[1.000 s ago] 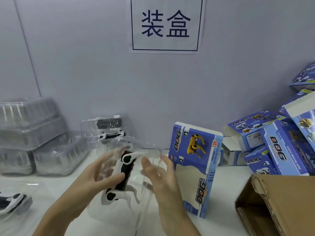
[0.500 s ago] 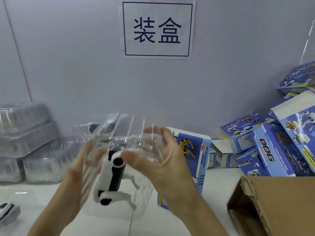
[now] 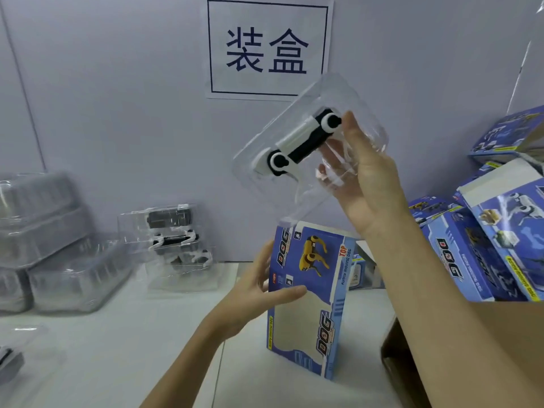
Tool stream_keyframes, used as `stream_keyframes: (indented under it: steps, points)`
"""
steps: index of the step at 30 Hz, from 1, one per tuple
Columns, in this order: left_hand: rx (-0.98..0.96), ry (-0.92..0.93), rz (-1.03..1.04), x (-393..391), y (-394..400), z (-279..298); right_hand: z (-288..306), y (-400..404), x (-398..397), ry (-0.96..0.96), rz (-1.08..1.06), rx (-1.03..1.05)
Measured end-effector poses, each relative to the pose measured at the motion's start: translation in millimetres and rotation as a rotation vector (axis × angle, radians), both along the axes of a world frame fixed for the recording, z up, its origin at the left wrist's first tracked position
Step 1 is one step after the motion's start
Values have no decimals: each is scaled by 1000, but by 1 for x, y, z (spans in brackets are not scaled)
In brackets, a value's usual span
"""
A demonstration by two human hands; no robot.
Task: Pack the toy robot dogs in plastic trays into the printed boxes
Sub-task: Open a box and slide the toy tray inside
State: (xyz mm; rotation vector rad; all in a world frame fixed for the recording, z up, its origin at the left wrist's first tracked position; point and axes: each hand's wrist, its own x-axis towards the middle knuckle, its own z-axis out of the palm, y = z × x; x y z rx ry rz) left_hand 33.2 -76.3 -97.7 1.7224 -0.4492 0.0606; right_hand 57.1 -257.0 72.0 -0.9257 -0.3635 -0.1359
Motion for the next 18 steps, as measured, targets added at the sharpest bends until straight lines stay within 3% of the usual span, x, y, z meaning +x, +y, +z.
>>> stream_keyframes:
  steps: [7,11,18]
  points:
    - [109,-138,160,-4,6,-10,-22,-19,28,64,-37,34]
    - [42,-204,235,-5,11,-19,-40,-22,39,92,-43,-103]
    - [-47,-155,268,-5,13,-24,-53,-29,44,96,23,-205]
